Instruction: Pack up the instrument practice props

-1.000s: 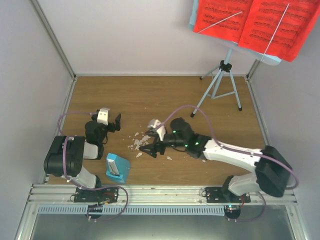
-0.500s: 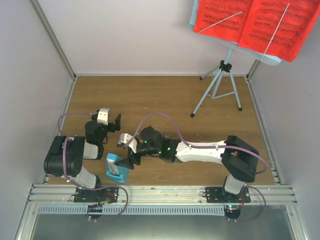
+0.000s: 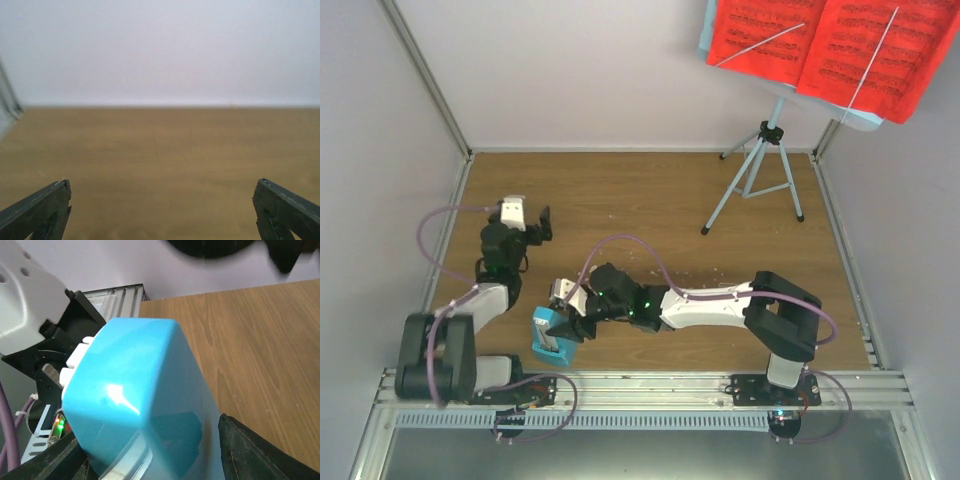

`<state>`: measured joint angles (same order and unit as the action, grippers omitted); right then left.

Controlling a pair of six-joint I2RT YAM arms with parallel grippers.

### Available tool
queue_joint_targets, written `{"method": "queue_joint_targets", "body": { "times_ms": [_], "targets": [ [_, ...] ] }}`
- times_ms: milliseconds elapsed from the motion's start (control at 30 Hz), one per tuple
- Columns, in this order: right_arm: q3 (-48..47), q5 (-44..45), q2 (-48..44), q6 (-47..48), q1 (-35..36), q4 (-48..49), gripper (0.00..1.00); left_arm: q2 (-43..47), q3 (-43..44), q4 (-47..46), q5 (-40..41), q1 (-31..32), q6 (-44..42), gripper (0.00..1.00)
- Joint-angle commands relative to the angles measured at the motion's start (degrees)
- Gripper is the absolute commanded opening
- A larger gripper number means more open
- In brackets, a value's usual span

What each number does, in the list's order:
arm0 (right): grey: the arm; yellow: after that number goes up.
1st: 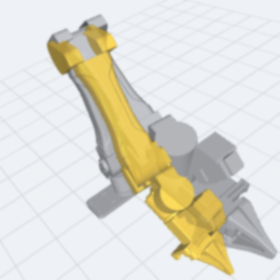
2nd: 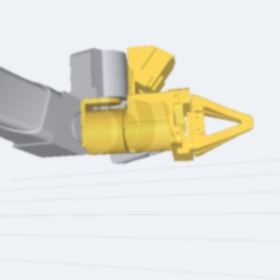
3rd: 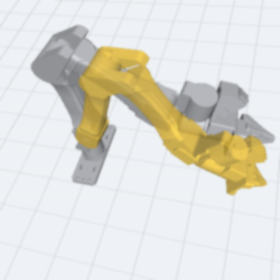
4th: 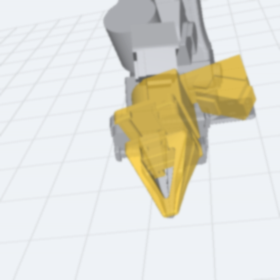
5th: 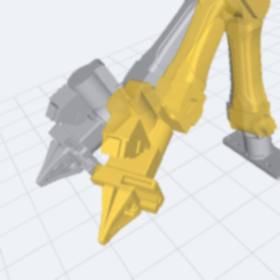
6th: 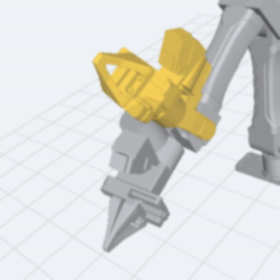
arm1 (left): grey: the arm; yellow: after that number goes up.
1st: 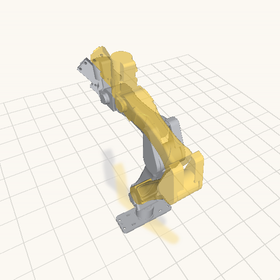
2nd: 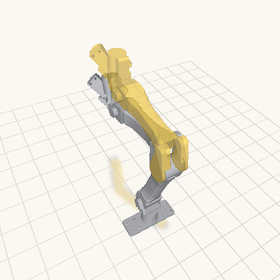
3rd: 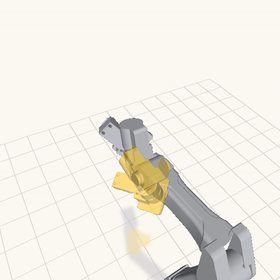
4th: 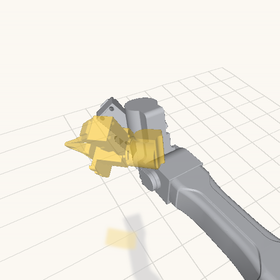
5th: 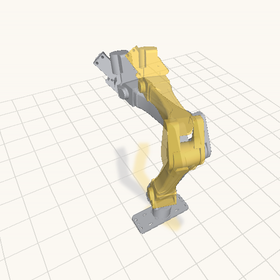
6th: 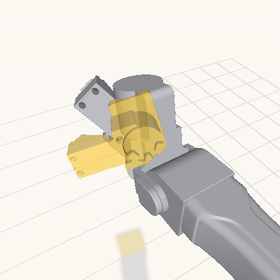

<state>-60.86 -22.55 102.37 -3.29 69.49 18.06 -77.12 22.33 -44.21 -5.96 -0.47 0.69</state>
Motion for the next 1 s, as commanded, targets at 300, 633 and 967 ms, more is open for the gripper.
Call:
{"method": "queue_joint_targets", "body": {
  "times_ms": [300, 633, 967],
  "targets": [
    [4.29, 10.4, -3.96, -4.74, 0.64, 8.02, 0.39, 24.56, 23.8, 56.21, -3.2, 0.03, 26.46, 0.99],
    [15.68, 26.17, -17.01, -5.84, -2.43, 3.99, 0.36, 31.89, 27.61, 66.22, -23.93, 1.87, 20.33, 0.99],
    [25.95, 25.73, -30.07, -5.06, -16.73, 1.64, 0.36, 35.72, 26.36, 69.63, -31.51, 1.96, 14.73, 0.99]
  ]
}}
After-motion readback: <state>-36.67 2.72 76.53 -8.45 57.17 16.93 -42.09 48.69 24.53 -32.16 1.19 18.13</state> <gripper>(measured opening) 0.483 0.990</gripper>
